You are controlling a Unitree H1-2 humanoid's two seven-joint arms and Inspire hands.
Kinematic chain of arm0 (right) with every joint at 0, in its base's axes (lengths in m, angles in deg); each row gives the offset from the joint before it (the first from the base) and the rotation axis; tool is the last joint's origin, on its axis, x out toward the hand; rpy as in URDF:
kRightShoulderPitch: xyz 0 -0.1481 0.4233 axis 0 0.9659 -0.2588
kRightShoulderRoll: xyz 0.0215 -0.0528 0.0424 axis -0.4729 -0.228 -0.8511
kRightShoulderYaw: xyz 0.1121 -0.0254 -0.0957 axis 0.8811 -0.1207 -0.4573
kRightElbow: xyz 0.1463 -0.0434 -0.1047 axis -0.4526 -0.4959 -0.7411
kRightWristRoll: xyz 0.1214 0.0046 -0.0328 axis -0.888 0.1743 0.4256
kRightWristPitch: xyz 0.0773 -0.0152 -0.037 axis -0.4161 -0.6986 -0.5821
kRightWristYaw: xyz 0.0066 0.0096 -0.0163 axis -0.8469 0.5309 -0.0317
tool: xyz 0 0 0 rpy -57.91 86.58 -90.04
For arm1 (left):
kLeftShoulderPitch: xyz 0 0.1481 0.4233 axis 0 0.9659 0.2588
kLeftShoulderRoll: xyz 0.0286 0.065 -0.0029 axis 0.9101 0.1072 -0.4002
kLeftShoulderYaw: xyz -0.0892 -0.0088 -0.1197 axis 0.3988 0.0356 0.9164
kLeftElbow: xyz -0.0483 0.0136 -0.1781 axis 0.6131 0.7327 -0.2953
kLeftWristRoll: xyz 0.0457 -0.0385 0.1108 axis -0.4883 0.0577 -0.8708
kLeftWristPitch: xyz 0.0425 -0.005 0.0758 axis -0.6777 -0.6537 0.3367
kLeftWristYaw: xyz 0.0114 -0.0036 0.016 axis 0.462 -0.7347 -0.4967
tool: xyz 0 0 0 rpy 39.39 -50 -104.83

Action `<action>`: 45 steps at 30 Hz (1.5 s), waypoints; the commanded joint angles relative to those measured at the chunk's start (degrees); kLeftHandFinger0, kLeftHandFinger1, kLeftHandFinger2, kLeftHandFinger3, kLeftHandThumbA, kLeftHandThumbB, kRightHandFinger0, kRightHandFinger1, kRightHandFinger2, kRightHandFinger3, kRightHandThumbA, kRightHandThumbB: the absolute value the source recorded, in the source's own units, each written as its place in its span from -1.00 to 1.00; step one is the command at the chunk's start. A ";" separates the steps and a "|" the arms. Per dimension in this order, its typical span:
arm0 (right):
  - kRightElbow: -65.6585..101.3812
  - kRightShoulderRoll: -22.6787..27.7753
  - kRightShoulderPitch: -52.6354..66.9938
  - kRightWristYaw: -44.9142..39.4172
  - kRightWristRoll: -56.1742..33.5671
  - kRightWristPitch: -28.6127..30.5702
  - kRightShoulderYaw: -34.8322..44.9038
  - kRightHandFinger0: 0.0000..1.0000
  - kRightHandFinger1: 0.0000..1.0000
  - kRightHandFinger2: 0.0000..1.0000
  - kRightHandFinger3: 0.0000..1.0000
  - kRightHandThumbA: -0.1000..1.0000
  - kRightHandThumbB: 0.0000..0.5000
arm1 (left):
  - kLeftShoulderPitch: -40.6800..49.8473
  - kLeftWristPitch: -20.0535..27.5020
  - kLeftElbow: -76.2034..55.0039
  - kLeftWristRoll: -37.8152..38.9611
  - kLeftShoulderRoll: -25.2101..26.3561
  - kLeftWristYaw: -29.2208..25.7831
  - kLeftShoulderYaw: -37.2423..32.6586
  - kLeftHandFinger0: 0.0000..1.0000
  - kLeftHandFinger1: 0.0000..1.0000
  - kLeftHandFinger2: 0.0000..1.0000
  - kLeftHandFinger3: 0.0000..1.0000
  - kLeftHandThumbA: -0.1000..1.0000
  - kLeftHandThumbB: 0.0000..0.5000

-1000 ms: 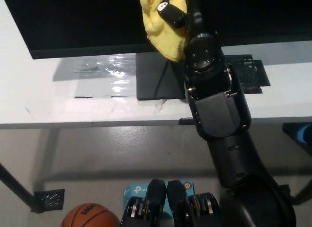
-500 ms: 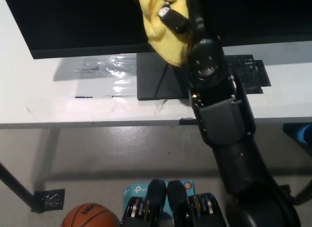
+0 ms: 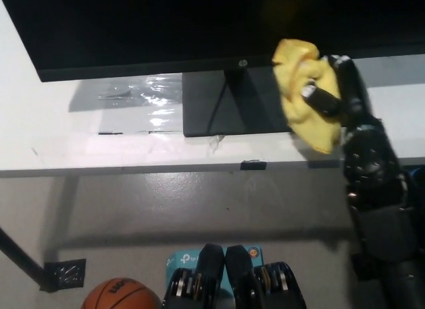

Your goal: The robot uses its right hand to pick up the cloth kept in the middle of the desk and use it to wipe the monitor in the middle of the desk by swiping its screen twice

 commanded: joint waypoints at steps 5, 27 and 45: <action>-6.79 7.39 -2.56 -0.06 -0.21 0.78 0.44 -1.00 -0.63 -0.21 -0.48 -1.00 -0.50 | 1.09 0.66 -1.41 0.75 0.78 -0.60 1.72 1.00 1.00 1.00 1.00 -0.24 0.98; -8.73 6.01 -2.94 -12.04 18.59 0.17 1.99 1.00 1.00 1.00 1.00 0.07 0.68 | 1.18 0.76 -2.06 0.56 0.84 -0.58 2.26 1.00 1.00 1.00 1.00 -0.23 1.00; 0.52 3.01 -3.18 -19.58 29.27 0.17 9.54 1.00 1.00 1.00 1.00 0.25 1.00 | 1.37 0.63 -2.86 1.28 1.16 -0.49 3.18 1.00 1.00 1.00 1.00 -0.32 0.96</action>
